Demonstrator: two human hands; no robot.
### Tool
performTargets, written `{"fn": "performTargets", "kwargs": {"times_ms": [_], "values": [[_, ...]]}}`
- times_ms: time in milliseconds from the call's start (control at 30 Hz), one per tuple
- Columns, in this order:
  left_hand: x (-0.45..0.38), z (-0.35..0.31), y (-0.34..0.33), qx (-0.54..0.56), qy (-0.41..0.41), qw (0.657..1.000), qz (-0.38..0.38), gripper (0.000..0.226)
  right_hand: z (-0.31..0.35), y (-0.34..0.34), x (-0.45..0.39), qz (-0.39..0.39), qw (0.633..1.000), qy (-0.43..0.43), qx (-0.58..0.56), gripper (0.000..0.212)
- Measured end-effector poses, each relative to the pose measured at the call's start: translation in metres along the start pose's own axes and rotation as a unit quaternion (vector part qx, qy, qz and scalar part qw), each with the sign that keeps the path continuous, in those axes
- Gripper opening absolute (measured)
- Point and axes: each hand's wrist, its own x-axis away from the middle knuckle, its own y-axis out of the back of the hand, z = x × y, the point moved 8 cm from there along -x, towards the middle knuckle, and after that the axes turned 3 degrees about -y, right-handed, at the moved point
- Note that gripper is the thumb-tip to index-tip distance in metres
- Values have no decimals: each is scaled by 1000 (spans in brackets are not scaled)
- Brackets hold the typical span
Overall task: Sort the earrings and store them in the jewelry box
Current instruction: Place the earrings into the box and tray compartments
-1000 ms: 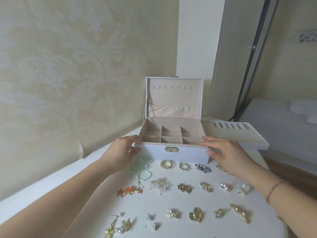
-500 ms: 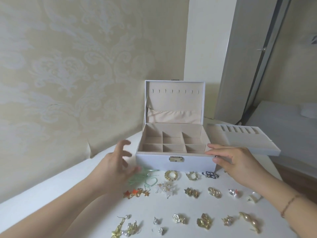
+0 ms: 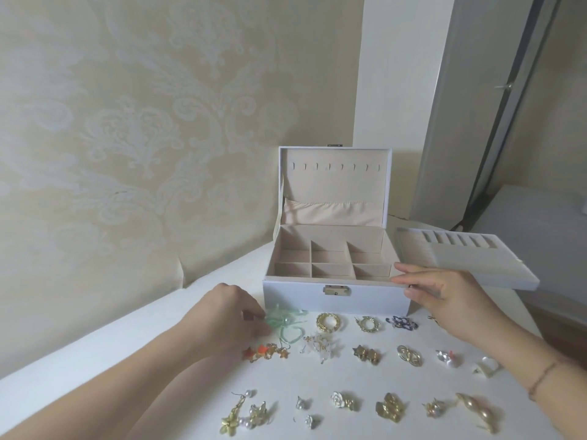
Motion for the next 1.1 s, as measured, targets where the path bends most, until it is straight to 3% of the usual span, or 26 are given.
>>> {"fn": "performTargets", "kwargs": {"times_ms": [133,233,333,433,500,667,833,967,1033,1100], "values": [[-2,-7,-2,-59,-73,996,10,19,5,1,2,0,1000,-1,17,38],[-1,-20,24,-30,-141,987,-78,14,20,7,2,5,993,3,117,30],[-10,-30,64,31,-141,973,-182,11,79,10,-4,-71,970,118,200,28],[-35,-42,82,41,-126,969,-210,7,119,-26,-28,24,984,110,134,34],[-55,-43,82,55,-108,971,-205,6,124,-58,-49,103,983,70,136,41],[-87,-23,56,44,-54,989,-130,6,106,-93,-78,152,985,12,77,50],[-83,-15,50,57,-51,993,-87,12,91,-95,-77,144,984,16,100,43],[-67,-6,61,160,-54,979,-110,19,97,-75,-67,103,991,47,73,34],[-57,1,63,215,-50,967,-128,12,105,-72,-60,114,989,64,73,30],[-50,3,55,214,-53,972,-81,33,110,-71,-53,133,983,77,100,25]]}}
